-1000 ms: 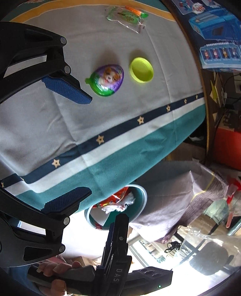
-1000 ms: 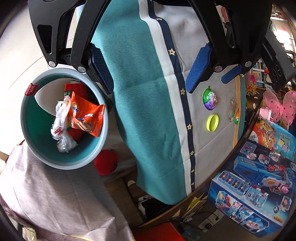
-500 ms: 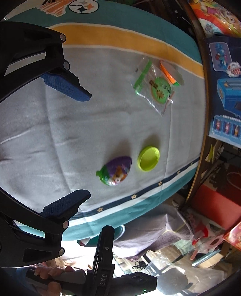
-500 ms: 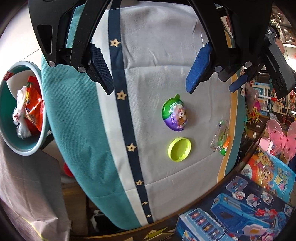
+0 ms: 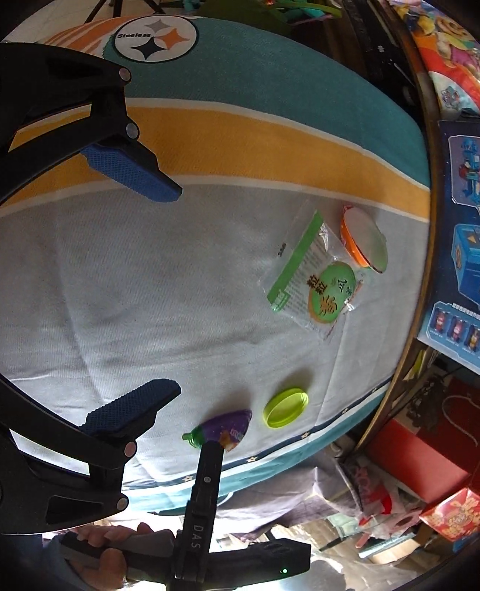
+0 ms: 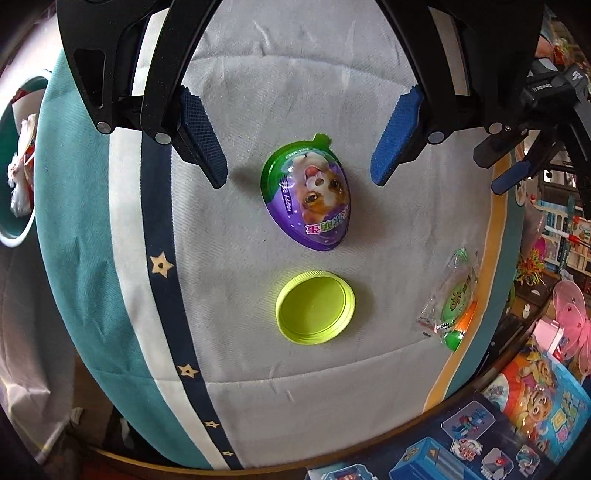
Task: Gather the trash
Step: 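Grasp the clear plastic bowl with left tool while right tool grasps purple egg toy, then carry bowl and egg toy over the teal bin and release both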
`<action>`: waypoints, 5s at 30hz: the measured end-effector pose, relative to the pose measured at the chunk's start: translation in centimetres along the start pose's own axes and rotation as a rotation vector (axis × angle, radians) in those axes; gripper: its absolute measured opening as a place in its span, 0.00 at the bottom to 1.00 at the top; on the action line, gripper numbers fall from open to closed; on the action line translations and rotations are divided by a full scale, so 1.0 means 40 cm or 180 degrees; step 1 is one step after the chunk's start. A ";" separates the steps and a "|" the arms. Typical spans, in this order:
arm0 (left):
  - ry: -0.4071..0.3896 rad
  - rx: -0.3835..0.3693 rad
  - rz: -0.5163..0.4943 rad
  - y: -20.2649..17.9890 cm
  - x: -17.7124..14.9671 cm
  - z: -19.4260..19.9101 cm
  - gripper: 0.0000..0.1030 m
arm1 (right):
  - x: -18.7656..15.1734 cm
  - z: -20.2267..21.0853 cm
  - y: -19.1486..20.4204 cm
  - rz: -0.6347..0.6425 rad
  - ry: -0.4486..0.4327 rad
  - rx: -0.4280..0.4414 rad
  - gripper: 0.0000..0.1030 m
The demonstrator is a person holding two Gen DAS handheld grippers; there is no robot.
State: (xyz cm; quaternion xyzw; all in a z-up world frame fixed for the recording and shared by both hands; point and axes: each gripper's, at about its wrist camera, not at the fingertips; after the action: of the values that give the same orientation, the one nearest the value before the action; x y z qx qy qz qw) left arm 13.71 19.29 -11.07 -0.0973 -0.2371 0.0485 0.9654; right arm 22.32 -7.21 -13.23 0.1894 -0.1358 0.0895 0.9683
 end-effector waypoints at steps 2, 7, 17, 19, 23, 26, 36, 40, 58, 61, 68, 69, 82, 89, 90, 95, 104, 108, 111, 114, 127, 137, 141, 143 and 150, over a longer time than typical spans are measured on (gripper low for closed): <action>0.0006 -0.0007 0.0009 0.006 0.003 -0.005 0.94 | 0.004 -0.009 0.016 0.0092 -0.0011 -0.0082 0.73; 0.0005 -0.0024 -0.0015 0.011 0.010 -0.011 0.94 | 0.003 -0.023 0.047 0.0313 -0.0025 -0.0300 0.61; -0.0029 -0.0012 -0.0053 0.033 0.037 -0.008 0.94 | 0.029 0.020 0.100 0.0448 -0.0026 -0.0103 0.42; -0.0057 0.0015 -0.0062 0.044 0.054 -0.006 0.94 | 0.056 0.033 0.119 0.0479 -0.0078 -0.0081 0.42; -0.0160 0.0081 -0.0110 0.069 0.114 -0.004 0.94 | 0.114 0.035 0.127 0.0433 -0.0118 0.0000 0.42; -0.0253 0.0140 -0.0177 0.084 0.172 -0.011 0.94 | 0.161 0.024 0.134 0.0380 -0.0127 0.0070 0.43; -0.0416 0.0087 -0.0212 0.108 0.326 -0.077 0.93 | 0.249 -0.025 0.147 0.0275 -0.0097 0.0221 0.43; -0.0345 0.0061 -0.0241 0.102 0.351 -0.118 0.92 | 0.274 -0.039 0.146 0.0259 -0.0100 0.0216 0.43; -0.0505 0.0149 -0.0266 0.055 0.327 -0.070 0.54 | 0.268 -0.022 0.113 0.0177 -0.0131 0.0256 0.43; -0.0553 0.0153 -0.0271 0.039 0.313 -0.025 0.54 | 0.245 0.009 0.102 0.0171 -0.0178 0.0288 0.43; -0.0597 0.0087 -0.0453 -0.070 0.237 0.061 0.54 | 0.169 0.090 0.049 0.0063 -0.0281 0.0370 0.43; -0.0592 0.0081 -0.0488 -0.091 0.224 0.066 0.54 | 0.157 0.102 0.040 0.0043 -0.0298 0.0378 0.43; -0.0510 -0.0168 -0.0942 -0.380 0.114 0.092 0.54 | -0.008 0.295 -0.189 -0.0361 -0.0667 0.0460 0.43; -0.0390 -0.0286 -0.1306 -0.574 0.080 0.064 0.54 | -0.090 0.382 -0.355 -0.0633 -0.0907 0.0434 0.43; -0.0372 -0.0301 -0.1354 -0.600 0.076 0.058 0.54 | -0.102 0.392 -0.381 -0.0682 -0.0936 0.0425 0.43; -0.0274 -0.0396 -0.1644 -0.747 0.048 0.027 0.54 | -0.167 0.440 -0.534 -0.0973 -0.1075 0.0357 0.43; -0.0044 -0.0520 -0.2095 -0.982 -0.022 -0.056 0.54 | -0.285 0.474 -0.762 -0.1504 -0.1168 0.0294 0.43; 0.0105 -0.0554 -0.2225 -1.063 -0.051 -0.107 0.54 | -0.318 0.468 -0.820 -0.1639 -0.1147 0.0330 0.43; 0.0180 -0.0579 -0.2315 -1.114 -0.069 -0.139 0.54 | -0.335 0.467 -0.856 -0.1717 -0.1139 0.0347 0.43; 0.0261 -0.0609 -0.2394 -1.161 -0.083 -0.172 0.54 | -0.343 0.468 -0.887 -0.1776 -0.1135 0.0356 0.43; 0.0451 -0.0681 -0.2478 -1.240 -0.096 -0.253 0.55 | -0.333 0.459 -0.944 -0.1869 -0.1079 0.0335 0.43; 0.0329 -0.0626 -0.2458 -1.245 -0.085 -0.249 0.82 | -0.309 0.459 -0.930 -0.1828 -0.1066 0.0318 0.43; 0.0334 -0.0619 -0.2392 -1.230 -0.075 -0.246 0.86 | -0.304 0.455 -0.923 -0.1818 -0.1054 0.0312 0.43; 0.0333 -0.0617 -0.2354 -1.219 -0.070 -0.243 0.87 | -0.301 0.454 -0.918 -0.1814 -0.1050 0.0312 0.43; 0.0357 -0.0627 -0.2258 -1.187 -0.067 -0.223 0.89 | -0.282 0.455 -0.895 -0.1747 -0.1026 0.0293 0.44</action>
State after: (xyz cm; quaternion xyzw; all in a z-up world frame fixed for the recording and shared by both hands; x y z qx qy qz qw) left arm 17.76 -28.90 -9.99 -0.1040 -0.2063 -0.3176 0.9197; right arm 15.51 -48.36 -12.65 0.2743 -0.2271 -0.2002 0.9128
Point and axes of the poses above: each gripper's, at about its wrist camera, not at the fingertips, and z roughly against the way its jaws point, y to its left, x to its top, and after that the axes turned 6 degrees about x, right-handed
